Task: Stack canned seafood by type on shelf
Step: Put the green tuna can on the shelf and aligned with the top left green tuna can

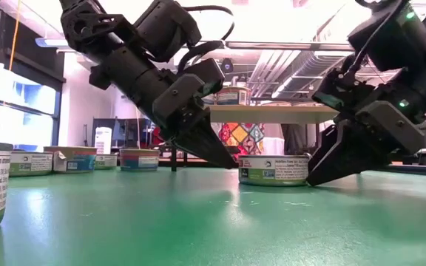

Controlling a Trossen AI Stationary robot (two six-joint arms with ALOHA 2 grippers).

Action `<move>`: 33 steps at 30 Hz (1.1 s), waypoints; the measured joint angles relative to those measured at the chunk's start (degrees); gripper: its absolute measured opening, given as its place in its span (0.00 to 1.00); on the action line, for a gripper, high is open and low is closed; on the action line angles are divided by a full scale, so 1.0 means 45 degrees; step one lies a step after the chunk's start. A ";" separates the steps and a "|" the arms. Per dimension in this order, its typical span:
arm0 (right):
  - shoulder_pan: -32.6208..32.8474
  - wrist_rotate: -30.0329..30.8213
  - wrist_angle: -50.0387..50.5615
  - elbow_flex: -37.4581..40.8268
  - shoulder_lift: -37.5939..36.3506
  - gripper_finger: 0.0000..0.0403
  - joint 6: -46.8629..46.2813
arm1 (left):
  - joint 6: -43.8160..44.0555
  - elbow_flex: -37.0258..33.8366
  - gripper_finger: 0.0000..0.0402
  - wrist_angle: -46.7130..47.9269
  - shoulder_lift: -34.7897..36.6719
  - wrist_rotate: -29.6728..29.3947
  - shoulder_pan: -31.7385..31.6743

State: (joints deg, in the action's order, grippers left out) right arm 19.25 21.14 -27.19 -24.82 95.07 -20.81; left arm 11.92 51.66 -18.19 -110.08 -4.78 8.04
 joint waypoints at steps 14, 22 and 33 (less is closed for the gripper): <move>-0.0298 -0.0490 -0.4710 -0.0043 0.1674 0.95 0.2614 | 0.0340 -0.0059 0.00 -0.0162 0.0000 0.0036 -0.0283; -0.0414 -0.0378 -0.5199 -0.1261 0.3468 0.95 0.1952 | 0.0330 -0.0078 0.00 0.0012 0.0005 -0.0473 -0.0307; 0.0869 0.2099 -0.4875 -0.1642 0.3590 0.85 0.1235 | 0.1103 -0.0017 0.00 0.2087 0.1136 -0.2037 -0.0135</move>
State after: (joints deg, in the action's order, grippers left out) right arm 23.16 30.59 -49.13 -32.21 111.22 -15.25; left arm 16.88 51.59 -8.80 -104.97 -13.94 7.43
